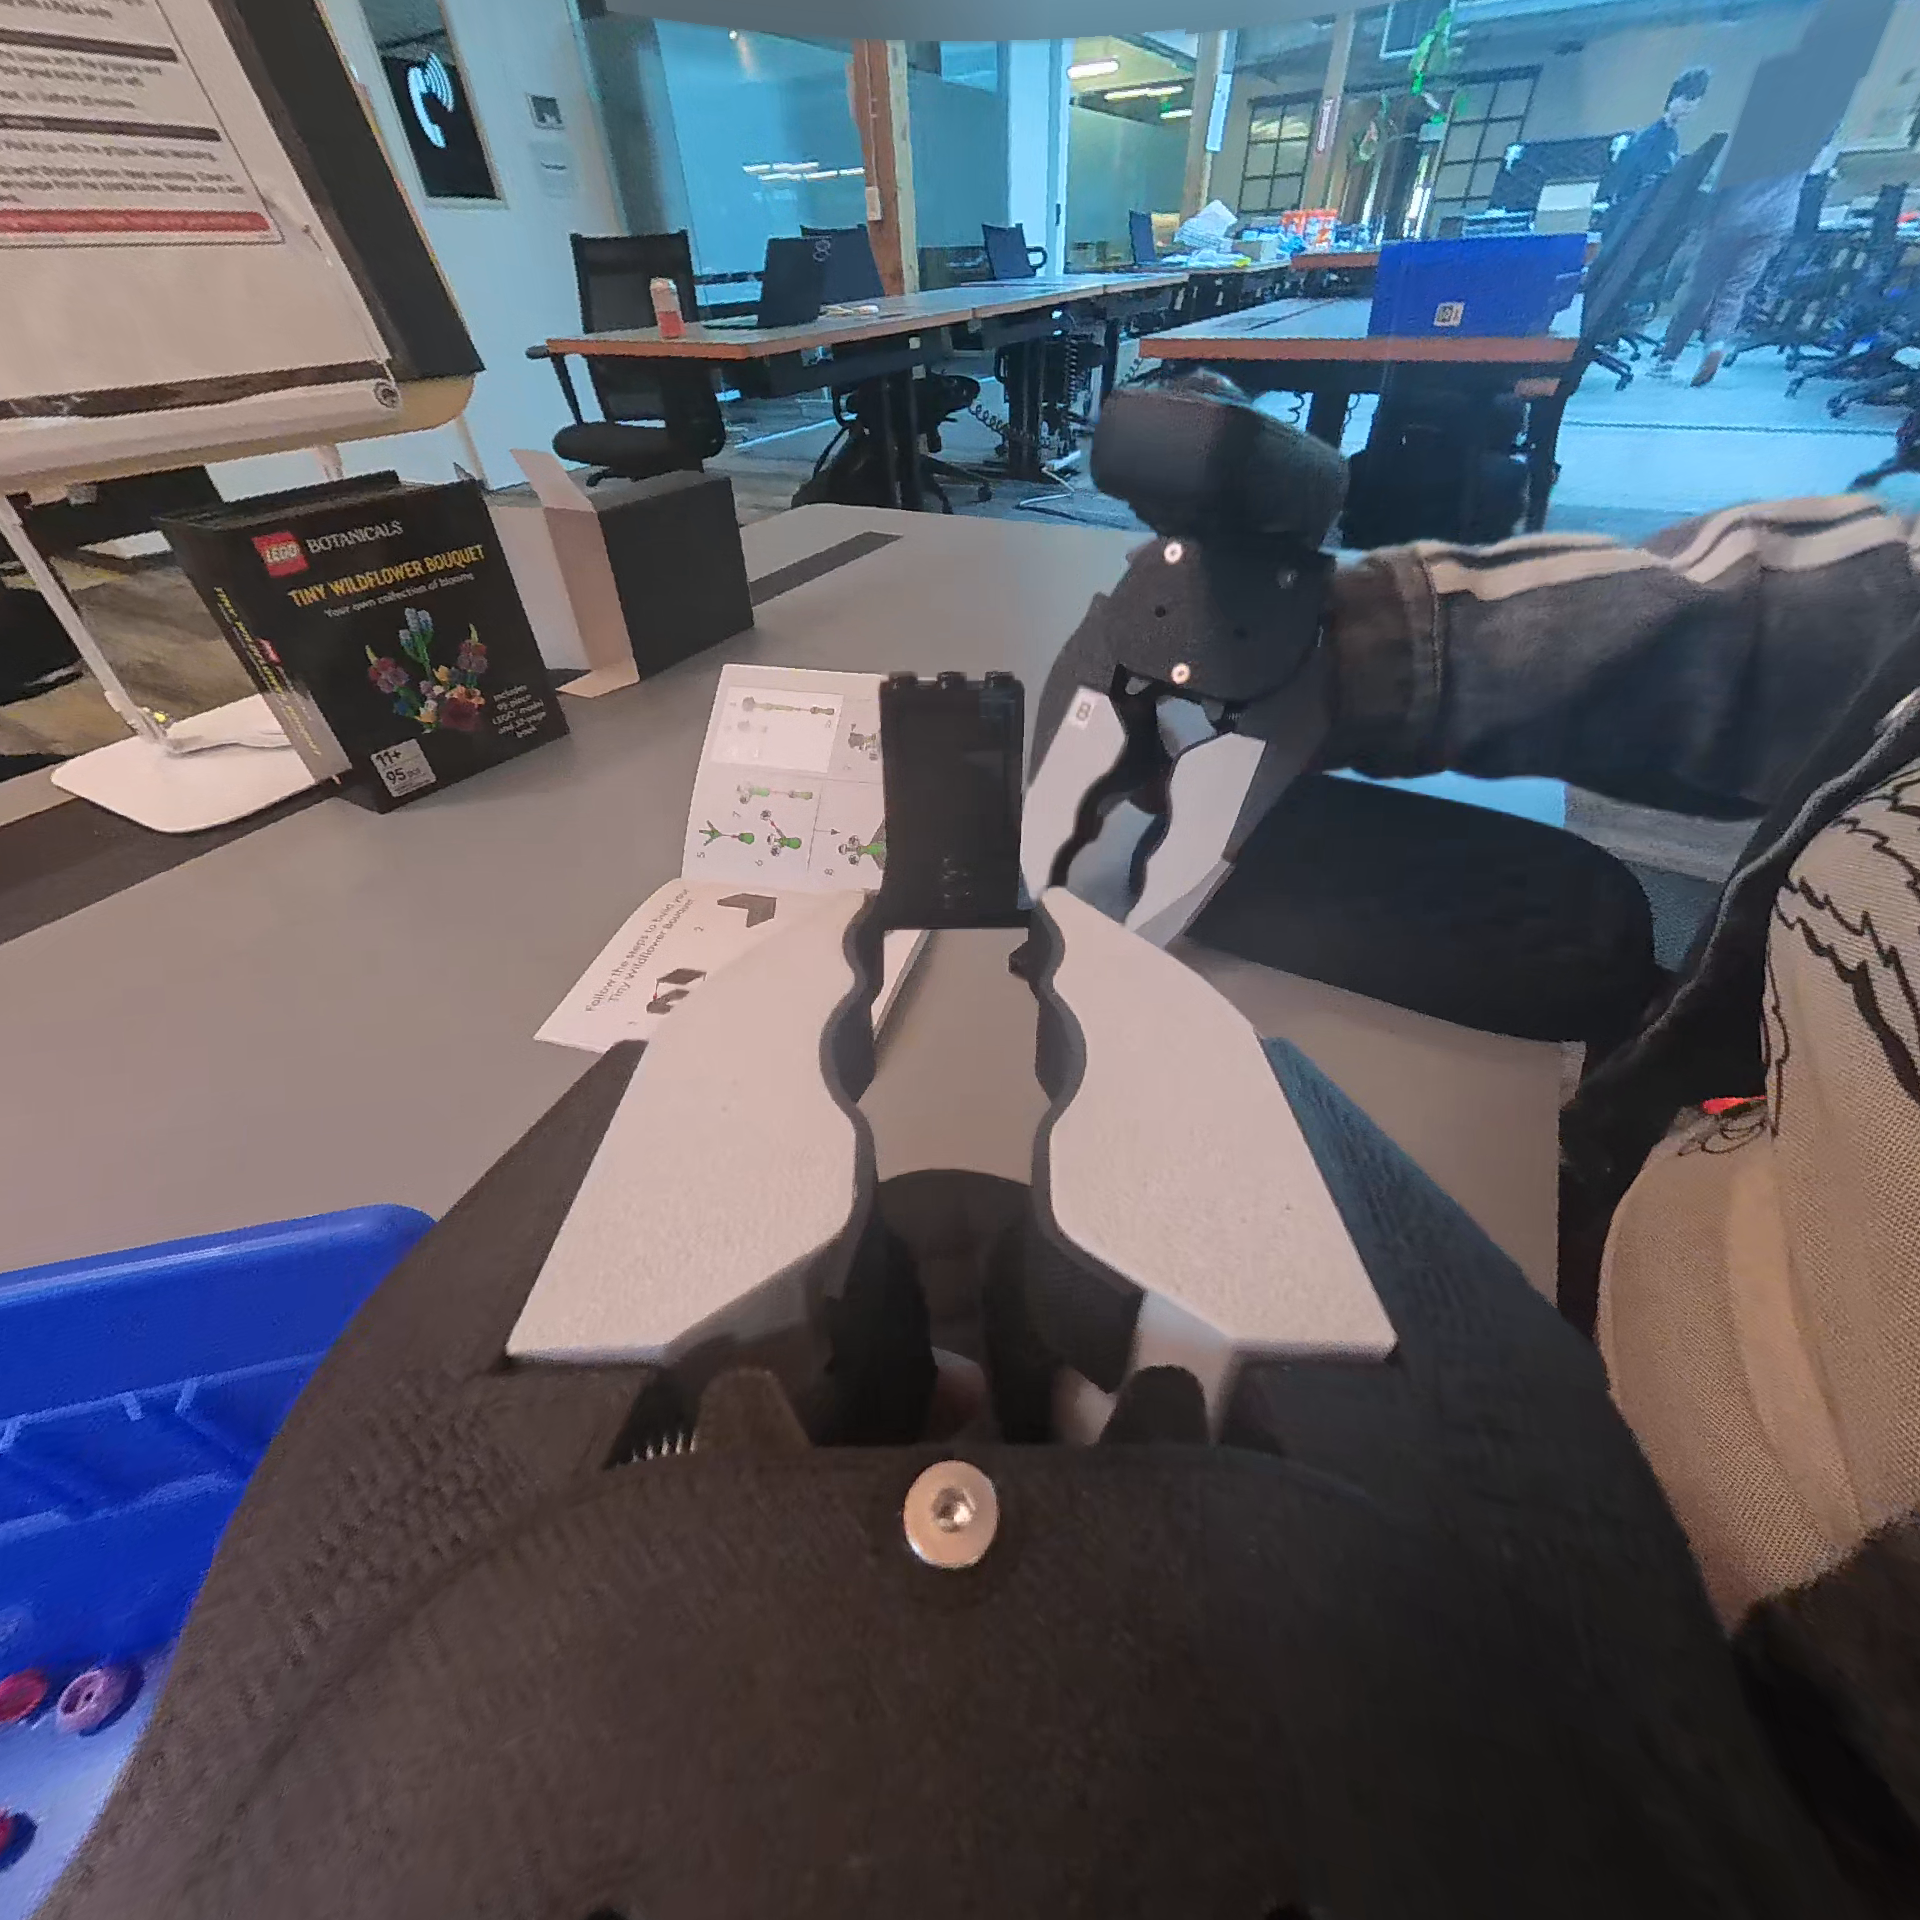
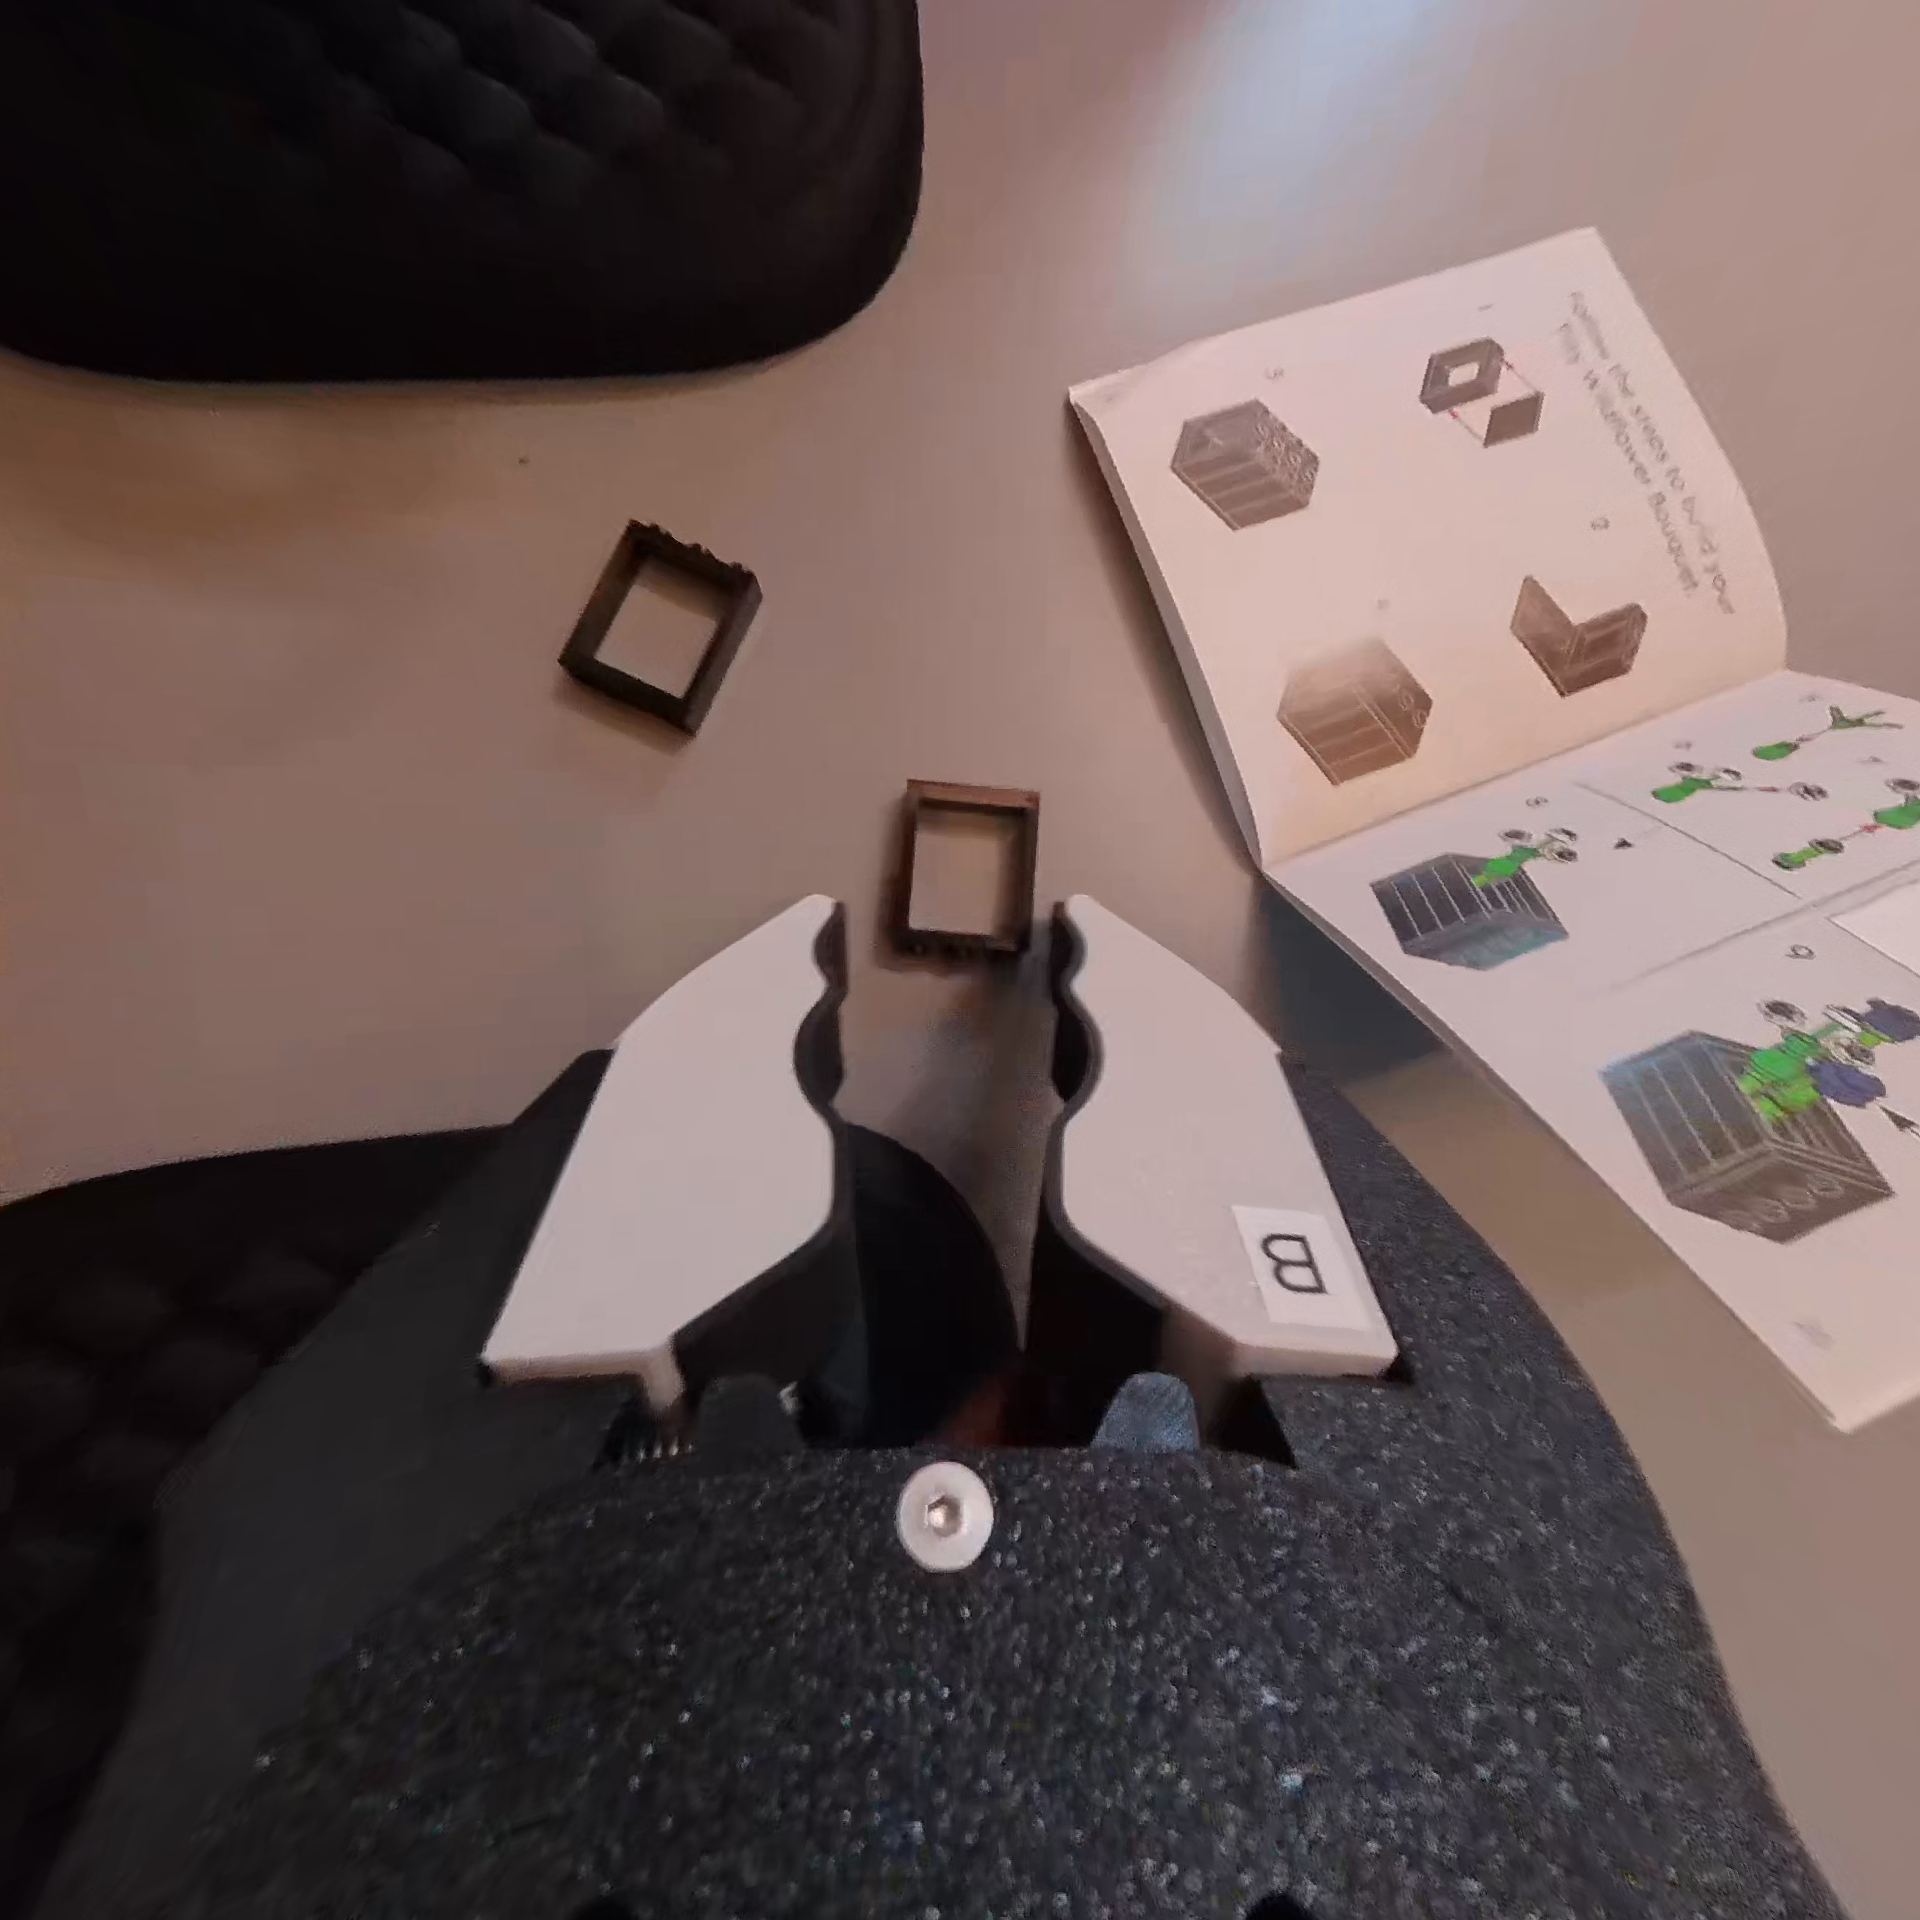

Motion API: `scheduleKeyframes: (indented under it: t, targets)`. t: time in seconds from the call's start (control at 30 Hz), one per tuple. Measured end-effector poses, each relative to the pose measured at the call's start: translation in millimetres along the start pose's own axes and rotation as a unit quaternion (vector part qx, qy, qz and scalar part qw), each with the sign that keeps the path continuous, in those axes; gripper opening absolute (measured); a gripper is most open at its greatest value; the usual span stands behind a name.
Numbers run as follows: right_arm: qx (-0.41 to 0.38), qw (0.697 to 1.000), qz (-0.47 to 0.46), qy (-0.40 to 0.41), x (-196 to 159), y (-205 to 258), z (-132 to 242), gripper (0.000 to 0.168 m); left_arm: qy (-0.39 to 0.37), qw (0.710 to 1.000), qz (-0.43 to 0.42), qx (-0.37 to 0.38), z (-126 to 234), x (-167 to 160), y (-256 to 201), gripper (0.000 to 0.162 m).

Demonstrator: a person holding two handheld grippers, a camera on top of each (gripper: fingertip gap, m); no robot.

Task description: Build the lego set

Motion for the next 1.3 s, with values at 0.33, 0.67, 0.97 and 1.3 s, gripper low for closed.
scheduleKeyframes:
  t: [0.33, 0.67, 0.97, 1.3]
  targets:
    - [0.012, 0.989, -0.032, 0.143, -31, 16, 88, 0.024, 0.001, 0.999, -0.006, -0.037, -8, 0, -10, 0.027]
    - [0.038, 0.99, -0.013, 0.138, -67, 42, 94, 0.041, 0.027, 0.997, -0.031, -0.064, -26, 3, -27, 0.027]
    - [-0.072, 0.941, -0.175, -0.279, -81, 62, 116, 0.041, 0.025, 0.996, -0.037, -0.076, -39, 10, -35, 0.027]
    - [-0.098, 0.968, -0.156, -0.168, -92, 57, 96, 0.036, 0.028, 0.993, -0.058, -0.102, -58, 14, -45, 0.027]
Point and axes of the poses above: each gripper's, where its closed fingertips meet, z back along the fingers, x out of its top, y = z × x across the jaws, the point moved 4 cm from there along z, back along the fingers, and after that the axes turned 3 degrees about z, right-handed, at the moved point
